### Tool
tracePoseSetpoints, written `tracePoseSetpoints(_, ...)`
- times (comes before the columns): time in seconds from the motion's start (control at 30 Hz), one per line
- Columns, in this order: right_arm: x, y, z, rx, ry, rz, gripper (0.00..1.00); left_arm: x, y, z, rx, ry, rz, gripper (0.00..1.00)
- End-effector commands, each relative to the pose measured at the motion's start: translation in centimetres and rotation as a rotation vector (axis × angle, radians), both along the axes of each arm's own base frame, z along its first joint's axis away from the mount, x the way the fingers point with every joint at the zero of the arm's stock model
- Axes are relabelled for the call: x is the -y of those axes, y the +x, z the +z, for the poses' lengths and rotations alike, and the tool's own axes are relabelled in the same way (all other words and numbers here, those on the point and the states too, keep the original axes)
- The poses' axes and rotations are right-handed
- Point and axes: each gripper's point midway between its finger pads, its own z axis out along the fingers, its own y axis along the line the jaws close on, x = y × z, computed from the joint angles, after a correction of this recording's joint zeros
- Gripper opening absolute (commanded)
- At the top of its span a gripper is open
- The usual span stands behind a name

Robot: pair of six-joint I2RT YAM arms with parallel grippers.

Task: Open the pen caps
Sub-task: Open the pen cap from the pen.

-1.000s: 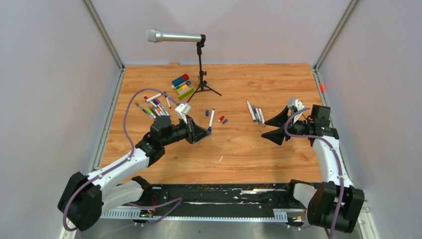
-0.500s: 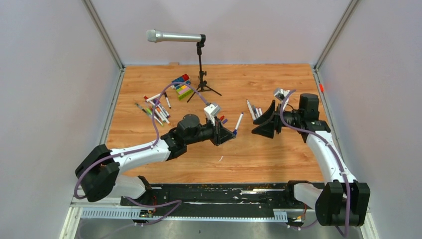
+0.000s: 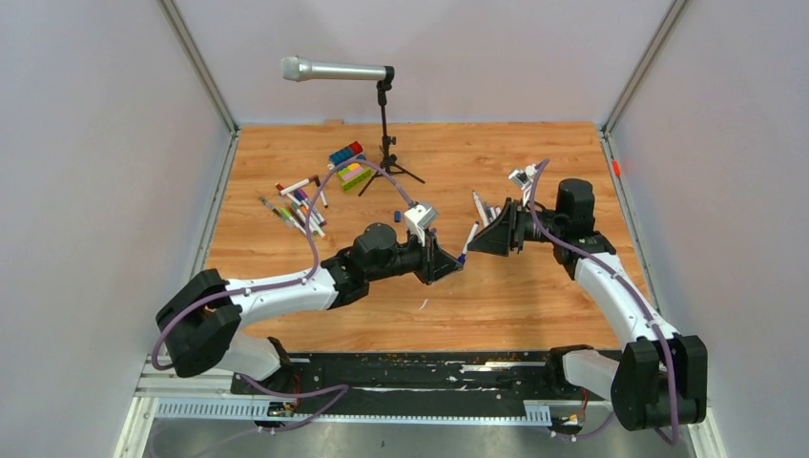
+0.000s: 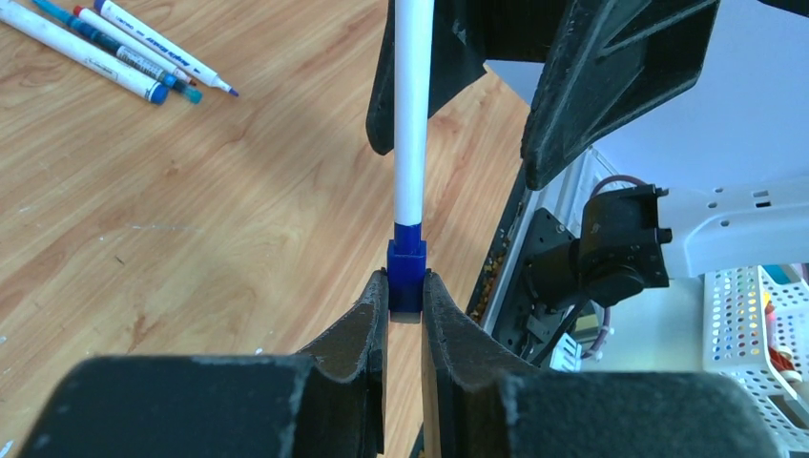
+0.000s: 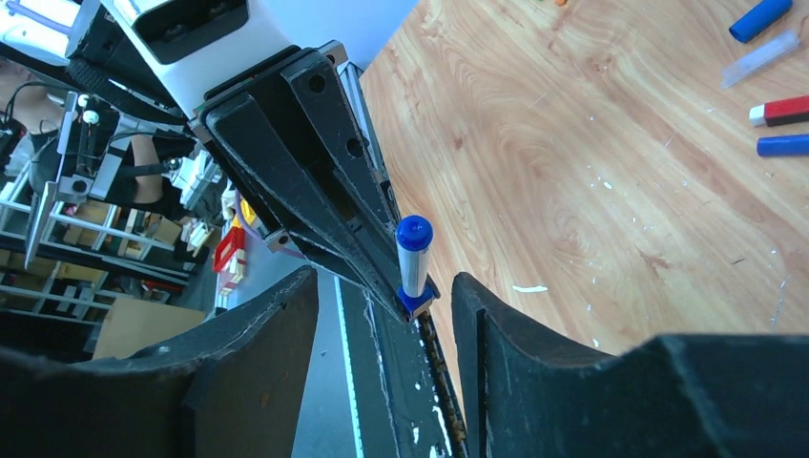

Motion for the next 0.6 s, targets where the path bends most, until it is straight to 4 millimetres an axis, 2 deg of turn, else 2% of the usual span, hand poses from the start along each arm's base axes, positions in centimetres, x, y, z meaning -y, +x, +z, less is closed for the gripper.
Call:
tracePoseSetpoints(0.0,-0.60,0.52,0.64,-0.015,0.023,-0.025,0.52,1.25,0.53,3.20,0.071,-0.073,0.002,0.00)
tracePoseSetpoints(0.23,-0.89,0.79,0.46,-0.059,0.034,-0.037,0.35,1.78,0.31,3.11,0.065,-0.070,-0.010,0.00)
tracePoseSetpoints(0.33,-1.07,0.73,0.25,-0.068,0.036,-0.034,0.25,2.00,0.21,3.10,0.064,-0.070,-0.015,0.00)
tracePoseSetpoints(0.4,-1.12,0.76,0.24,-0.066,0.039,-0.035,0.12,2.13,0.18,3.13,0.061,-0.072,-0.018,0.00)
tracePoseSetpoints(0.43,-1.13,0.78,0.26,-0.062,0.041,-0.035,0.02,2.19,0.13,3.08,0.058,-0.071,-0.019,0.02)
tracePoseSetpoints(0.5,-1.13,0.78,0.31,-0.054,0.041,-0.032,0.00,2.21,0.10,3.18,0.048,-0.081,-0.017,0.12)
tracePoseSetpoints(0.57,-1.14,0.72,0.48,-0.050,0.043,-0.026,0.00,2.19,0.14,3.35,0.028,-0.111,-0.006,0.27)
